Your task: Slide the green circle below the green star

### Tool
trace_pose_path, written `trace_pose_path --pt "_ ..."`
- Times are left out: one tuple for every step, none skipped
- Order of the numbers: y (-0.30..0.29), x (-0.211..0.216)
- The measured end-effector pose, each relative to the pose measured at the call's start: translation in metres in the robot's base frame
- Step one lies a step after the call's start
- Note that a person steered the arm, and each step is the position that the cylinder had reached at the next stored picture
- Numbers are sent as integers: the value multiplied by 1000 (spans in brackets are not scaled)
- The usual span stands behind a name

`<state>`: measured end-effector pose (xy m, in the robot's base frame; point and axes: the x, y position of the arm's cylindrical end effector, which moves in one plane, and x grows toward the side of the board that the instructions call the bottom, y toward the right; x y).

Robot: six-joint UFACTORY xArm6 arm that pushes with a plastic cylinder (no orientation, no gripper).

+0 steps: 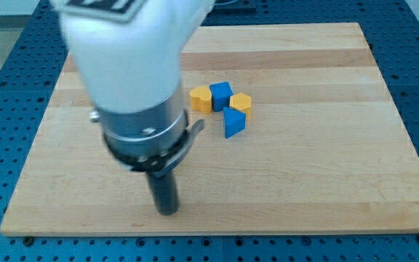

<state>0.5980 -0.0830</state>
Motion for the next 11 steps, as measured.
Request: trace_pose_path --pt "-9 -2" --pt "-8 -40" --pt "9 -91" --pt "18 -135" --pt "17 -150" --pt "12 -150" --pt "12 -150" --pt "12 -156" --pt "12 -166" --pt "11 -176" --pt "-1 -181"
